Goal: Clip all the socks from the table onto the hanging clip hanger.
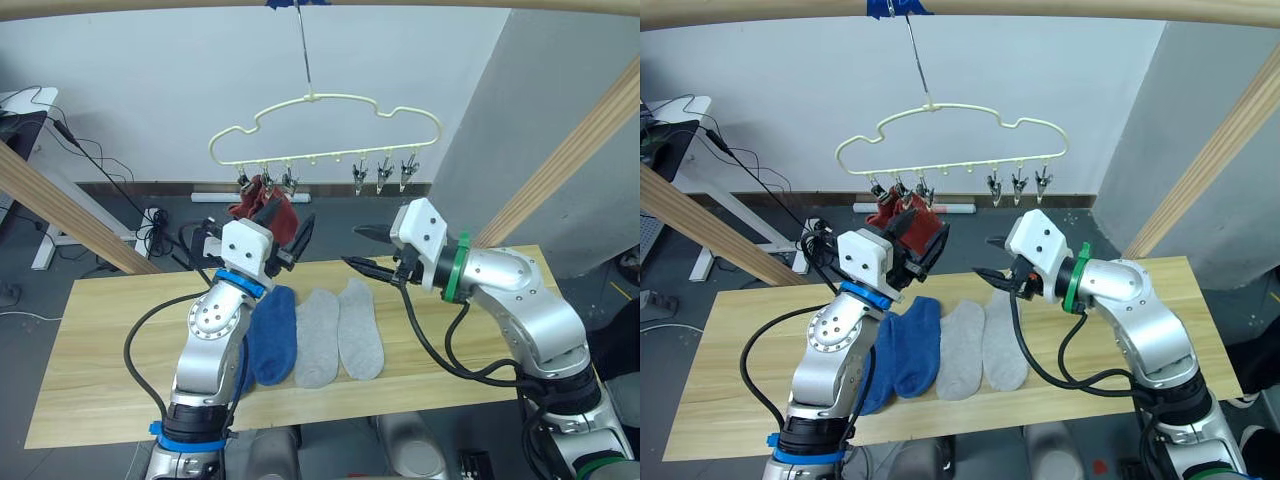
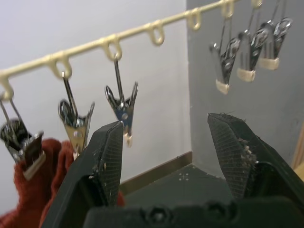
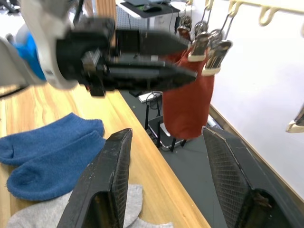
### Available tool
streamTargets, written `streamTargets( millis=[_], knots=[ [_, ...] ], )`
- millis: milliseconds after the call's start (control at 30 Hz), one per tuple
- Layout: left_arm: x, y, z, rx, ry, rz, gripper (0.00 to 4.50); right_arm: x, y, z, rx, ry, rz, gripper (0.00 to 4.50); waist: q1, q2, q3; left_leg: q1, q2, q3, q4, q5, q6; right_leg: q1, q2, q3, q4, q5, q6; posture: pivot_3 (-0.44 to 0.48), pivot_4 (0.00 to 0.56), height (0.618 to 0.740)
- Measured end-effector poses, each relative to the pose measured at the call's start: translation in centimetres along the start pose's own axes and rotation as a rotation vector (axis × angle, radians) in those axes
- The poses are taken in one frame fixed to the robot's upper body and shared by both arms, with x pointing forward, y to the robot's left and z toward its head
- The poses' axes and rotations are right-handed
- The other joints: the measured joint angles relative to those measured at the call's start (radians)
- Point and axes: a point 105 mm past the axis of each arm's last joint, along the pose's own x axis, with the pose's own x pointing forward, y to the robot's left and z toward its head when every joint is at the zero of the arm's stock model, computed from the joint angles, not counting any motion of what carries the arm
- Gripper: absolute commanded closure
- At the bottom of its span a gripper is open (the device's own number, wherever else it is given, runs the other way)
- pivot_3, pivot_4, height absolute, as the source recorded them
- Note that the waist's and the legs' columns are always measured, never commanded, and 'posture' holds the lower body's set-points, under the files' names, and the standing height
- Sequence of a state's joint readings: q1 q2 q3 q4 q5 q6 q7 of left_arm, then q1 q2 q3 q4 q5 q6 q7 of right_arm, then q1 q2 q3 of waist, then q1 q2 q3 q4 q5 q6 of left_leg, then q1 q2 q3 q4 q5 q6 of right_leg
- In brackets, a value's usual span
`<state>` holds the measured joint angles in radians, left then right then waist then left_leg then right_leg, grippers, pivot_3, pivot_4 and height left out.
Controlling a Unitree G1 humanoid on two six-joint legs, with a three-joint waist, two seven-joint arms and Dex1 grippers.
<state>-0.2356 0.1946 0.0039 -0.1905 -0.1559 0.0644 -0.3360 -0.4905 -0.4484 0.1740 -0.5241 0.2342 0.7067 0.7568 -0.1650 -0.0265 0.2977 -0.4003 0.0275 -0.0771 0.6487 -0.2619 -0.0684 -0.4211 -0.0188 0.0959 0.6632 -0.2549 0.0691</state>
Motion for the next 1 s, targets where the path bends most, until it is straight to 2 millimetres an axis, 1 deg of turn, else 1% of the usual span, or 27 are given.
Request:
streamTargets(
  millis=[33, 100, 367, 433, 667, 833, 1000],
  knots=[
    [0.2, 0.1, -0.1, 0.0, 0.004, 0.004, 1.92, 0.0, 0.0, 0.1, 0.005, -0.003, 0.001, 2.04, -0.001, 0.0, 0.0, 0.0, 0.0, 0.0, 0.0, 0.0, 0.0, 0.0, 0.0, 0.0, 0.0, 0.0, 0.0, -0.248, 0.28, 0.74],
    [0.5, 0.2, -0.1, 0.002, -0.001, 0.01, 2.47, -0.1, -0.1, 0.2, 0.01, -0.013, -0.006, 2.04, -0.001, 0.0, 0.0, 0.0, 0.0, 0.0, 0.0, 0.0, 0.0, 0.0, 0.0, 0.0, 0.0, 0.0, 0.0, -0.248, 0.28, 0.74],
    [2.0, 0.6, -0.5, -0.001, -0.004, 0.048, 2.47, -0.7, -0.4, 0.9, 0.01, -0.031, -0.041, 2.04, -0.003, 0.0, 0.0, 0.0, 0.0, 0.0, 0.0, 0.0, 0.0, 0.0, 0.0, 0.0, 0.0, 0.0, 0.0, -0.272, 0.285, 0.74],
    [2.3, 0.6, -0.3, 0.001, -0.016, 0.057, 2.47, -0.7, -0.3, 1.1, 0.007, -0.034, -0.045, 2.04, -0.004, 0.0, 0.0, 0.0, 0.0, 0.0, 0.0, 0.0, 0.0, 0.0, 0.0, 0.0, 0.0, 0.0, 0.0, -0.274, 0.286, 0.74],
    [2.9, 0.8, 0.1, 0.003, -0.034, 0.07, 2.47, -0.9, -0.4, 0.9, 0.015, -0.022, -0.06, 2.04, -0.005, 0.0, 0.0, 0.0, 0.0, 0.0, 0.0, 0.0, 0.0, 0.0, 0.0, 0.0, 0.0, 0.0, 0.0, -0.271, 0.285, 0.74],
    [3.6, 1.1, 1.4, 0.017, -0.085, 0.081, 2.47, -0.9, -0.4, 0.9, 0.018, -0.027, -0.057, 2.04, -0.005, 0.0, 0.0, 0.0, 0.0, 0.0, 0.0, 0.0, 0.0, 0.0, 0.0, 0.0, 0.0, 0.0, 0.0, -0.271, 0.285, 0.74],
    [3.8, 1.2, 1.8, 0.018, -0.103, 0.091, 2.47, -0.9, -0.2, 1.1, 0.02, -0.038, -0.049, 2.04, -0.004, 0.0, 0.0, 0.0, 0.0, 0.0, 0.0, 0.0, 0.0, 0.0, 0.0, 0.0, 0.0, 0.0, 0.0, -0.264, 0.281, 0.74]
  ],
)
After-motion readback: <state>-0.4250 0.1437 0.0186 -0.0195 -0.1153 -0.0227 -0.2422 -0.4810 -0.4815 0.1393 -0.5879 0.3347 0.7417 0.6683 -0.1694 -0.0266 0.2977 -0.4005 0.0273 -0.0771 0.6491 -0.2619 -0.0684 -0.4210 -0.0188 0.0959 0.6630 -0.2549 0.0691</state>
